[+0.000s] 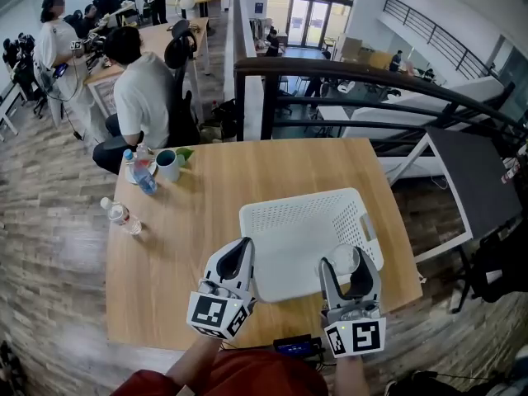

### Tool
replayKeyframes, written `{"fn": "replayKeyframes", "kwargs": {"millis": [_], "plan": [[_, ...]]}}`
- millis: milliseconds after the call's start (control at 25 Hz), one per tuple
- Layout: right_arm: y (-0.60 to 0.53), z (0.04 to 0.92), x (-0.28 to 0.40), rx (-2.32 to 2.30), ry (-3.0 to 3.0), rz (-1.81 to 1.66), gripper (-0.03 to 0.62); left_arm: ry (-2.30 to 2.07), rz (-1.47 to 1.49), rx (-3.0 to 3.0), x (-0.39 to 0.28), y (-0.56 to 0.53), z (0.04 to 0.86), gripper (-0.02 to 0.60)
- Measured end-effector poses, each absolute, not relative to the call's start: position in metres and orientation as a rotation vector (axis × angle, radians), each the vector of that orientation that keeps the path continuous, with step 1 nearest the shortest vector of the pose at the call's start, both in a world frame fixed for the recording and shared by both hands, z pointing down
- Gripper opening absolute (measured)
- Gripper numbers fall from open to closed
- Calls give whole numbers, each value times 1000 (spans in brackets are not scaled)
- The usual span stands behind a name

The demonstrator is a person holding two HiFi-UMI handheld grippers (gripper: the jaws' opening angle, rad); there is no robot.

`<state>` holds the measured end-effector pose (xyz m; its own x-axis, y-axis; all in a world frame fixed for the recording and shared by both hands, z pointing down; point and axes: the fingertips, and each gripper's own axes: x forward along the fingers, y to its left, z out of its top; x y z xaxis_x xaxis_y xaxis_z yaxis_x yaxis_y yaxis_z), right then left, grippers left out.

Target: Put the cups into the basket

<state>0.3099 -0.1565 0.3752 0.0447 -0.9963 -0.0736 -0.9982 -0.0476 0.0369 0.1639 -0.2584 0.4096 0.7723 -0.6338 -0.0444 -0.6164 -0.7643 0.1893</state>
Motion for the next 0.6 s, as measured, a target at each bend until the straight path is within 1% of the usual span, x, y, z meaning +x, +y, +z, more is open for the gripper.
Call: {"fn": "replayKeyframes", "kwargs": {"millis": [600], "plan": [[-191,379,328,-2122,2313,115,281,-1187,-149,2755,164,-270,407,6]]}}
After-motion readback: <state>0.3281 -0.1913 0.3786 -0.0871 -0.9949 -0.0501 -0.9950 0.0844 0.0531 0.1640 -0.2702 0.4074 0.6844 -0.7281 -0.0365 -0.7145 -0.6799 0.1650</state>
